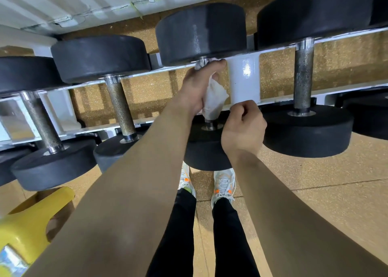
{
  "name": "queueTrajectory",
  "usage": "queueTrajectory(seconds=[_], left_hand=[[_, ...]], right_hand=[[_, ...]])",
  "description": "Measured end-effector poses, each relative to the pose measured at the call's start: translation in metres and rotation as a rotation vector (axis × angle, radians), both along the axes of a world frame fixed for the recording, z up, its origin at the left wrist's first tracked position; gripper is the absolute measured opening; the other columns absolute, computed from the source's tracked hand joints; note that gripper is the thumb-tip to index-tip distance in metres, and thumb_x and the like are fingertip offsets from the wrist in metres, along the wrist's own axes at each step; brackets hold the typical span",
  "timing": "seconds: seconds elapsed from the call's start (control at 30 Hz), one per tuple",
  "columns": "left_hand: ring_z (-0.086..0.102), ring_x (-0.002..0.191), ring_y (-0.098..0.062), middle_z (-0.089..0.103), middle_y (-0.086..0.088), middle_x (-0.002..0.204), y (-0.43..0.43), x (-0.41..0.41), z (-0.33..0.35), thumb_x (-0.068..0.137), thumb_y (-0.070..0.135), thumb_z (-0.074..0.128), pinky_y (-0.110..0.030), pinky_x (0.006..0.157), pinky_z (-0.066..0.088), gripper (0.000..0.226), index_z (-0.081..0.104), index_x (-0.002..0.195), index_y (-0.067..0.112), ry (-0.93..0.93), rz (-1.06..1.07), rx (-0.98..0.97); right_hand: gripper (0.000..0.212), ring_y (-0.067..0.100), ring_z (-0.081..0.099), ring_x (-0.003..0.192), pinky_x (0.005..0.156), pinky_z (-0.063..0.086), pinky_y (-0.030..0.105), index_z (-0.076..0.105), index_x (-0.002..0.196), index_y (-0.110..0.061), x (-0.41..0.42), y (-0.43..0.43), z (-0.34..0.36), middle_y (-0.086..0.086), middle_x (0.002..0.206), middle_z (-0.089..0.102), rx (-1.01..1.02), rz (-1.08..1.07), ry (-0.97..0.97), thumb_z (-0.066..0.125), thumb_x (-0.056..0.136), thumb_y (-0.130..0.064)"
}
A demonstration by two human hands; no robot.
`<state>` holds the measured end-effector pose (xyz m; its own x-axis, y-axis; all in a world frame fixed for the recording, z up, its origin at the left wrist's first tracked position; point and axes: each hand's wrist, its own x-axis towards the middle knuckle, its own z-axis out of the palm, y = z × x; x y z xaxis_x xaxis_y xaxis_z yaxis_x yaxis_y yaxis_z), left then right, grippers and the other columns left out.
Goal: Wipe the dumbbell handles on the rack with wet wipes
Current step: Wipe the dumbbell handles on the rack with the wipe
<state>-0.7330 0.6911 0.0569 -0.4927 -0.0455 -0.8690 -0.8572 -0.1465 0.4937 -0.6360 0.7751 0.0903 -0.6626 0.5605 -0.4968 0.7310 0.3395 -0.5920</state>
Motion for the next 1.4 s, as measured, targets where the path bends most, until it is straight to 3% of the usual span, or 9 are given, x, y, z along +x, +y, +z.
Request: queueTrajectory(seconds=[0.1,0.23,0.47,0.63,0.77,0.93,1.03,1.17,1.4], left_hand=[[0.035,0.045,-0.006,0.041,0.009,0.051,-0.014,0.003,-0.018,0.088,0.021,0.068,-0.018,0.051,0.032,0.033,0.052,0.059,0.023,-0.015,0.070,0.482],[0.033,0.045,-0.005,0.040,0.010,0.050,-0.018,0.004,-0.021,0.079,0.021,0.068,-0.017,0.050,0.034,0.030,0.044,0.061,0.022,-0.038,0.061,0.623],[0.062,0.065,-0.021,0.066,-0.003,0.075,-0.005,0.037,0.007,0.084,0.041,0.076,-0.027,0.065,0.050,0.029,0.064,0.084,0.014,-0.014,-0.231,-0.113],[0.059,0.097,-0.013,0.065,0.005,0.104,-0.010,0.054,0.017,0.099,0.034,0.061,-0.020,0.075,0.043,0.031,0.062,0.127,0.020,0.138,-0.519,-0.248],[0.061,0.086,-0.016,0.067,0.002,0.090,-0.035,0.058,0.019,0.096,0.021,0.065,-0.023,0.074,0.043,0.002,0.066,0.097,0.019,0.146,-0.521,-0.257],[0.070,0.088,-0.031,0.075,-0.008,0.089,-0.054,0.074,0.015,0.082,0.002,0.058,-0.044,0.089,0.056,0.024,0.072,0.086,0.021,0.135,-0.275,-0.217],[0.070,0.099,-0.042,0.075,-0.016,0.101,-0.054,0.081,0.018,0.070,0.014,0.058,-0.059,0.092,0.055,0.026,0.073,0.089,0.022,0.133,-0.171,-0.245],[0.072,0.089,-0.029,0.072,-0.011,0.103,-0.057,0.082,0.020,0.085,0.009,0.057,-0.049,0.082,0.062,0.019,0.064,0.100,0.020,0.110,-0.166,-0.302],[0.071,0.087,-0.025,0.071,-0.002,0.094,-0.073,0.070,0.011,0.090,0.019,0.069,-0.042,0.080,0.061,0.008,0.066,0.086,0.025,0.144,-0.454,-0.600]], right_hand=[[0.034,0.033,0.059,0.079,0.077,0.054,0.049,0.059,0.081,-0.016,0.000,0.001,0.000,0.006,0.081,0.064,0.001,0.000,0.002,0.031,0.086,-0.035],[0.033,0.034,0.059,0.080,0.081,0.053,0.051,0.058,0.081,-0.016,-0.001,0.001,-0.001,0.007,0.081,0.064,0.002,0.028,0.010,0.031,0.086,-0.035],[0.031,0.035,0.060,0.086,0.086,0.052,0.051,0.056,0.084,-0.019,0.000,0.003,0.000,0.008,0.089,0.066,0.004,0.051,-0.018,0.030,0.086,-0.036],[0.028,0.029,0.060,0.106,0.100,0.045,0.050,0.060,0.107,-0.024,-0.002,0.007,0.002,0.003,0.116,0.064,-0.020,0.190,-0.082,0.039,0.092,-0.033],[0.051,0.028,0.050,0.128,0.107,0.040,0.043,0.044,0.147,-0.021,-0.014,0.018,0.002,0.003,0.143,0.050,-0.080,0.447,-0.219,0.047,0.097,-0.023],[0.025,0.022,0.069,0.097,0.104,0.049,0.043,0.070,0.104,-0.020,-0.045,0.030,-0.006,0.002,0.102,0.073,-0.473,0.406,-0.292,0.056,0.091,-0.037],[0.029,0.019,0.060,0.076,0.079,0.048,0.032,0.067,0.091,-0.006,-0.054,0.031,-0.013,0.003,0.077,0.063,-0.345,0.599,-0.216,0.056,0.102,-0.031],[0.038,0.021,0.046,0.067,0.054,0.035,0.020,0.051,0.068,-0.014,-0.055,0.034,-0.019,0.004,0.066,0.051,-0.104,0.741,-0.139,0.052,0.104,-0.025],[0.038,0.014,0.039,0.056,0.043,0.025,0.015,0.044,0.070,-0.012,-0.055,0.049,-0.015,0.001,0.062,0.043,-0.008,0.759,-0.063,0.046,0.107,-0.022]])
